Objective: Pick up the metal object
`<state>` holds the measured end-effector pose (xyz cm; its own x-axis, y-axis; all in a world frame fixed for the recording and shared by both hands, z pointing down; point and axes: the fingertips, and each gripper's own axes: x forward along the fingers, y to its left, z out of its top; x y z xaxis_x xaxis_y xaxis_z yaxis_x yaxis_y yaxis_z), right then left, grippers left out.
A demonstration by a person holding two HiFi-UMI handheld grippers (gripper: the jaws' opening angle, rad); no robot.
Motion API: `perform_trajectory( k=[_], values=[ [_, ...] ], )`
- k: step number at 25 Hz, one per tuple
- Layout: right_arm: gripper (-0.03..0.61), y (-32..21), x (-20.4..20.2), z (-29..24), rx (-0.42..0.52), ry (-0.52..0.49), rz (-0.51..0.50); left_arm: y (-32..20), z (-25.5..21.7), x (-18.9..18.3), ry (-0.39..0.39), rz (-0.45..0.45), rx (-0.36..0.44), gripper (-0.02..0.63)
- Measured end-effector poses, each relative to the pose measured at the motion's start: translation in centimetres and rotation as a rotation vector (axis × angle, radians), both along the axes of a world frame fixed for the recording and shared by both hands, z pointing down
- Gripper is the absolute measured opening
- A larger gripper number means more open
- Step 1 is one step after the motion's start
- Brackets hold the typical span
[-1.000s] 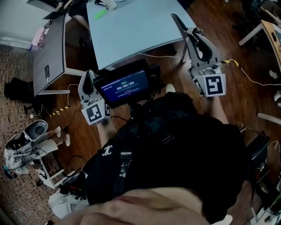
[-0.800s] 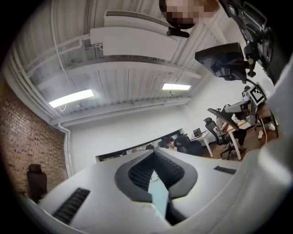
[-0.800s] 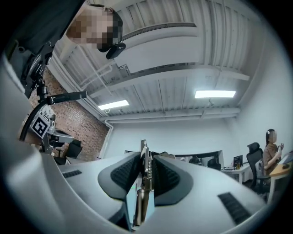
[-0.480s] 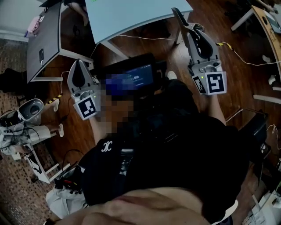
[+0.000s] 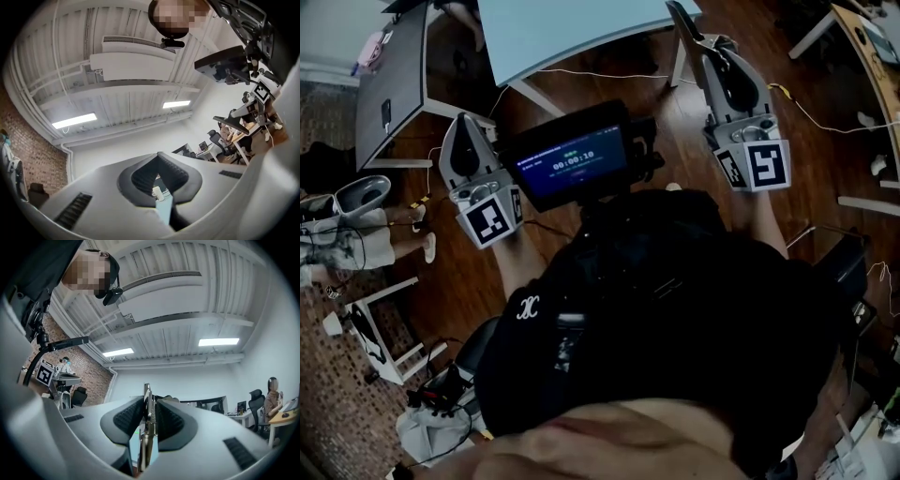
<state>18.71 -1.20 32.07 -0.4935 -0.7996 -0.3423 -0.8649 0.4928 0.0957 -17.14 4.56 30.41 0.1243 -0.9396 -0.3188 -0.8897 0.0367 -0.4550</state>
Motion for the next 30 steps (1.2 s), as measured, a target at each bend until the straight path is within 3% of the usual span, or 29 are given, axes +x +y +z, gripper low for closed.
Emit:
perform_trajectory(
  k=[16, 30],
  values=[
    [0.058, 0.9, -1.1, -0.6, 0.019, 0.037, -0.023, 0.2, 1.0, 0.2, 0.040, 0.004, -0.055, 0.009],
    [0.058, 0.6, -0.9, -1.0, 0.051, 0.032, -0.028, 0.4, 1.2, -0.1, 0.023, -0.012, -0.050, 0.009]
  ],
)
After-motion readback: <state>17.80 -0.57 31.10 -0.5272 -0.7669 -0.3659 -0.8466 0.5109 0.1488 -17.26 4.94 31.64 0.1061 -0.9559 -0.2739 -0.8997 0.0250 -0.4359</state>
